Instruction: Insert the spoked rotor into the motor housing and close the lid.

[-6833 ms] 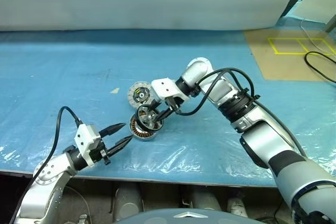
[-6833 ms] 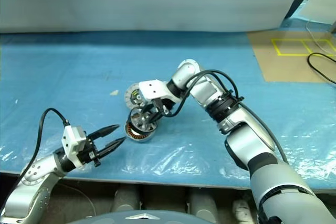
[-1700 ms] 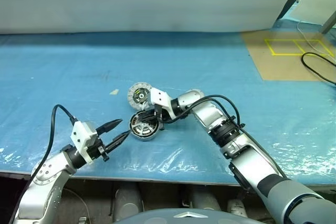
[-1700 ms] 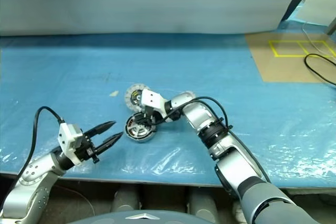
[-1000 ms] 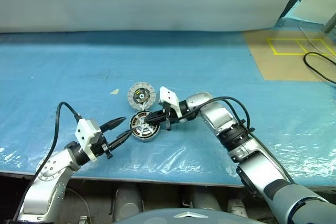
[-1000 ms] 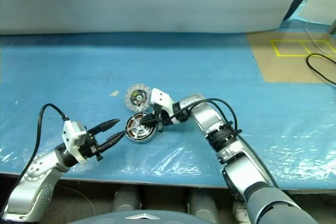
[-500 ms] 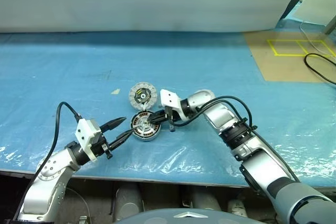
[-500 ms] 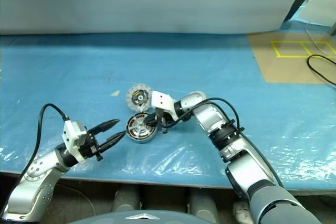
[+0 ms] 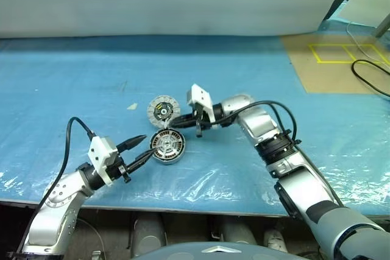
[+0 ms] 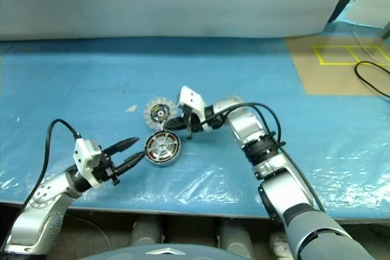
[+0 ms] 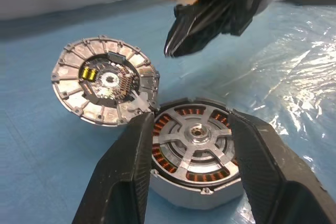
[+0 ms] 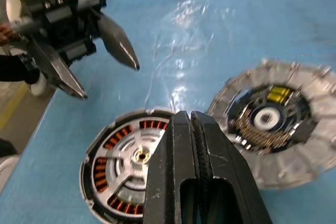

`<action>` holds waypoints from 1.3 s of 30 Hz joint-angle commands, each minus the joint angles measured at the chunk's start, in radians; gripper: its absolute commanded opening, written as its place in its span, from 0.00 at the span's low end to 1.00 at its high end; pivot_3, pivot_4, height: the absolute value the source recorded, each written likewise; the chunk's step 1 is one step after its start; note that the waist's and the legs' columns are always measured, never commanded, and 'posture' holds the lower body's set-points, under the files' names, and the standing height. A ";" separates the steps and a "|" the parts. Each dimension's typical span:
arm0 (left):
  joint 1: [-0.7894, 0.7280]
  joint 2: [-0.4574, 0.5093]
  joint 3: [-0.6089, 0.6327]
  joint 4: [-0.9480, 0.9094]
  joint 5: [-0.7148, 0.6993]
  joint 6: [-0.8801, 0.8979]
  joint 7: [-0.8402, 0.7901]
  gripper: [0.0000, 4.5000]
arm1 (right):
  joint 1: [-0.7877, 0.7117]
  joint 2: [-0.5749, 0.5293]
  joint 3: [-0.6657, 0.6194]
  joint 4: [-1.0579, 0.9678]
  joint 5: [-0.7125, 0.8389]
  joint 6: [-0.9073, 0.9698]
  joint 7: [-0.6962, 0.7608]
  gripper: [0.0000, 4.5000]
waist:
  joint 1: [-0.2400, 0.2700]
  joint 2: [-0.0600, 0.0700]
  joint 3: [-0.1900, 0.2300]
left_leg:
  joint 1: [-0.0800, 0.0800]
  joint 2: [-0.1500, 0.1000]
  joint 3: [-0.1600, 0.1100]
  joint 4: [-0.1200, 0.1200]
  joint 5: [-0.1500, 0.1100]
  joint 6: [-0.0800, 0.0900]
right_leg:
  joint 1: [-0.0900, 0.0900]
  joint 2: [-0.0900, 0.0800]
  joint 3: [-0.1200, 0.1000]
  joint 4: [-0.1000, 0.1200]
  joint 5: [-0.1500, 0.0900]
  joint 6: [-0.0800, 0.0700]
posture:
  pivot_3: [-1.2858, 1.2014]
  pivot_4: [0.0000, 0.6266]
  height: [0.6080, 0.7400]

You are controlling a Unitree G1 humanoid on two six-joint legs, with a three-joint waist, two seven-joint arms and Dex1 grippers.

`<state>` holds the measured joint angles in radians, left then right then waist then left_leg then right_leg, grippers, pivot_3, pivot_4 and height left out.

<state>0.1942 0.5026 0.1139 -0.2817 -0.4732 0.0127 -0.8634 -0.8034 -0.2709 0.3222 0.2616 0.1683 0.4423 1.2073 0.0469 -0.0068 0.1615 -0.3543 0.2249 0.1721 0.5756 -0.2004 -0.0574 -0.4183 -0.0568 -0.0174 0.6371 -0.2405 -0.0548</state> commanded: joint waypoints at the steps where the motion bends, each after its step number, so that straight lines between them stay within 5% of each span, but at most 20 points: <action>1: -0.045 -0.008 0.054 0.010 -0.049 0.025 0.033 0.53 | 0.021 -0.016 -0.036 -0.111 0.059 0.076 -0.012 0.00 | 0.000 0.000 0.000 | 0.000 0.000 0.000 0.000 0.000 0.000 | 0.000 0.000 0.000 0.000 0.000 0.000 | 0.52 0.24 1.00; 7: -0.165 0.023 0.142 0.145 -0.117 0.087 0.030 0.53 | 0.053 -0.022 -0.007 -0.186 0.091 0.164 -0.018 0.00 | -0.003 0.000 0.000 | 0.001 0.000 0.000 0.000 0.001 -0.001 | 0.000 0.000 0.000 0.001 0.000 0.000 | 0.52 0.24 1.00; 14: -0.428 0.051 0.140 0.577 -0.076 0.092 -0.072 0.53 | 0.061 -0.003 0.065 -0.180 0.078 0.180 -0.010 0.00 | 0.000 0.000 0.000 | 0.001 -0.001 0.000 0.000 0.001 -0.002 | 0.000 0.000 0.001 0.001 0.000 0.000 | 0.52 0.24 1.00; 17: -0.546 0.037 0.134 0.736 -0.071 0.116 -0.108 0.38 | 0.059 0.002 0.085 -0.181 0.076 0.182 -0.009 0.00 | 0.002 -0.002 0.001 | 0.000 -0.002 -0.001 0.000 0.002 -0.002 | 0.000 0.000 0.000 0.000 0.000 0.000 | 0.52 0.24 1.00; 22: -0.679 -0.008 0.096 0.946 -0.023 0.060 -0.202 0.01 | 0.054 0.004 0.115 -0.180 0.068 0.173 -0.008 0.00 | 0.010 -0.002 0.001 | -0.002 -0.002 -0.001 0.000 0.002 -0.003 | 0.000 -0.001 -0.001 0.000 0.000 0.000 | 0.52 0.24 1.00; 39: -1.076 -0.190 0.016 1.487 0.213 -0.135 -0.255 0.01 | 0.134 -0.028 0.200 -0.286 0.044 0.242 -0.062 0.00 | 0.035 -0.005 0.003 | -0.007 -0.002 -0.008 0.001 0.001 -0.004 | 0.000 -0.001 -0.005 0.000 0.003 0.005 | 0.52 0.24 1.00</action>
<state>-0.8574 0.3153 0.1397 1.2000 -0.2821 -0.0949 -1.0919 -0.6814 -0.3010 0.5128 0.0017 0.2183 0.7018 1.1563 0.0816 -0.0121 0.1641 -0.3618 0.2225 0.1636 0.5761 -0.1992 -0.0620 -0.4187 -0.0577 -0.0227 0.6364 -0.2372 -0.0498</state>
